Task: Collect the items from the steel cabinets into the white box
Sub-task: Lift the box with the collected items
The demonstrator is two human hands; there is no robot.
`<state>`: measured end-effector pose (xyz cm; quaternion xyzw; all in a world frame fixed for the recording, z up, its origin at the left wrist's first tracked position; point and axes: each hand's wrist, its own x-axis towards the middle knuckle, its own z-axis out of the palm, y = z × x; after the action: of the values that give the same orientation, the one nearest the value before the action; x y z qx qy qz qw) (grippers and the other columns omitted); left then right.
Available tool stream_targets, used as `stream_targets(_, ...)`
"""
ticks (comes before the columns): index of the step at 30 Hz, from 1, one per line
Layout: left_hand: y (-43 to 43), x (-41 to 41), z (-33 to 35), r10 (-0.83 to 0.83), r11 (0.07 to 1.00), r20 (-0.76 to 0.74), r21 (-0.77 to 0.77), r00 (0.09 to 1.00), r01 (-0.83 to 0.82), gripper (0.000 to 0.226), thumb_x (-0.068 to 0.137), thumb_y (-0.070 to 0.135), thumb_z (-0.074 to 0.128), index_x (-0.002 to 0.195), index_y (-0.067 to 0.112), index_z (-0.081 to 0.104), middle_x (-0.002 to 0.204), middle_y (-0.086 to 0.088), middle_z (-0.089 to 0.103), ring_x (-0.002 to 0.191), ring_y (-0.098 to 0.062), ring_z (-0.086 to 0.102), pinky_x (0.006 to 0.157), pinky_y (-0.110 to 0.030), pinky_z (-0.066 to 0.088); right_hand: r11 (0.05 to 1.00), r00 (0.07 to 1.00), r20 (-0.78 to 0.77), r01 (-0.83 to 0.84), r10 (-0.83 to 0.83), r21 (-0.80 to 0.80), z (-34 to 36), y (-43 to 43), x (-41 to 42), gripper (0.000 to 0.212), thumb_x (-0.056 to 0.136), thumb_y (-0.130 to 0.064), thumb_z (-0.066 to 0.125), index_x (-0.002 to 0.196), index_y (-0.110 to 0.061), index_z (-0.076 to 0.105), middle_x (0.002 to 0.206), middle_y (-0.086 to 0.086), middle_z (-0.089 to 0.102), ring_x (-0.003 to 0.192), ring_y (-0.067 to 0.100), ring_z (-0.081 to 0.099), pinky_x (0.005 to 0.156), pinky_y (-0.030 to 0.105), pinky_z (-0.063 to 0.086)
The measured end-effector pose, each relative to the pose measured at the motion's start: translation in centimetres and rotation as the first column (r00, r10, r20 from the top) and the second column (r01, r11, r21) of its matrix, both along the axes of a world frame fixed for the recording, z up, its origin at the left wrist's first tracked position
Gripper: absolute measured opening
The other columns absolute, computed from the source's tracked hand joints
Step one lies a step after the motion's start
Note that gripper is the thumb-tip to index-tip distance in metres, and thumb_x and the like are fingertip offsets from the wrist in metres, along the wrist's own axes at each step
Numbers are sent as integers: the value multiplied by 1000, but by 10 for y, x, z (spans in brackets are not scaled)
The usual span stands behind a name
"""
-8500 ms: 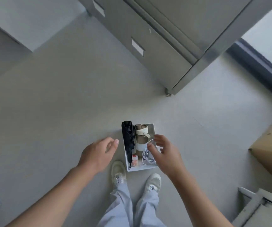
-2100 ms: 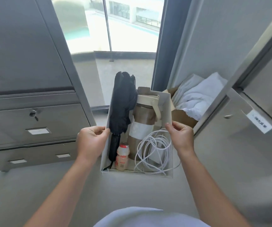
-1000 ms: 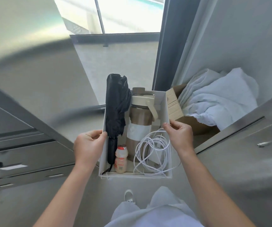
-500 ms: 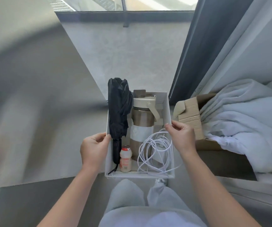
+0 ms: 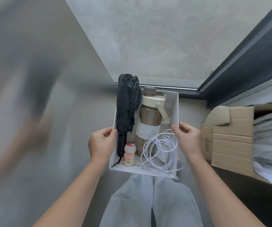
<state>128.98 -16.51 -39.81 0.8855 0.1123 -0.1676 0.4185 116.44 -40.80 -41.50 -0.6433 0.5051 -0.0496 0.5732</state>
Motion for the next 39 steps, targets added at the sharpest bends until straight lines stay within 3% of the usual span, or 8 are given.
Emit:
stream_targets(5,-4,21,-118,53,999,-40,15,998,-52,14,85,28,75,98,23,79,83,22,73,84,10,67,78,-17,51,998,1000,-19,7,-6,56,-121,-6,36,32,89,-18,78,119,-10,77,102,-4,79,97,8,74,93,30,57)
stream_targets(10,-6,34,-241,94,995,-73,40,993,-91,16,86,28,74,100,22,79,90,18,75,89,5,69,78,-18,51,994,998,-54,-17,23,112,-249,-10,52,18,89,-14,77,81,-30,81,79,-19,77,79,-3,69,85,26,55)
stream_targets(18,-9,49,-437,70,995,-133,77,989,-61,16,84,33,71,73,24,64,66,20,68,67,-11,61,75,-32,52,993,995,-93,-8,19,115,-440,-7,61,24,91,-18,74,114,-9,79,103,-3,79,96,4,71,92,25,54)
stream_targets(21,-12,63,-483,63,995,-135,91,989,-51,7,84,30,71,79,33,73,72,23,72,83,-15,72,82,-35,56,994,995,-92,-15,25,104,-492,-5,71,14,92,-18,73,80,-16,78,71,-9,74,70,-3,54,74,21,46)
stream_targets(25,-13,77,-526,65,991,-132,125,989,-49,11,84,32,71,89,27,79,83,17,75,87,-10,71,86,-37,57,996,994,-103,-25,34,88,-537,-4,90,12,92,-18,71,81,-18,68,58,-23,54,60,-5,48,73,23,42)
stream_targets(27,-11,81,-541,72,989,-134,140,988,-53,15,85,31,72,95,24,80,86,14,75,89,-9,71,88,-34,56,997,996,-90,-22,29,77,-550,-2,95,7,92,-18,72,88,-13,73,68,-24,63,66,-7,55,77,23,47)
stream_targets(31,-7,83,-558,91,987,-145,147,985,-69,15,84,29,75,97,21,80,77,24,69,86,-1,69,86,-25,53,991,996,-92,28,-17,129,-560,2,99,37,90,-21,75,125,-7,73,112,-2,77,105,5,72,102,31,54)
stream_targets(39,-6,84,-559,97,990,-168,115,981,-78,15,85,27,76,98,21,79,79,24,70,83,7,67,85,-21,51,989,994,-108,40,-25,140,-562,3,100,41,90,-23,76,128,-7,71,120,4,76,112,13,71,106,41,53)
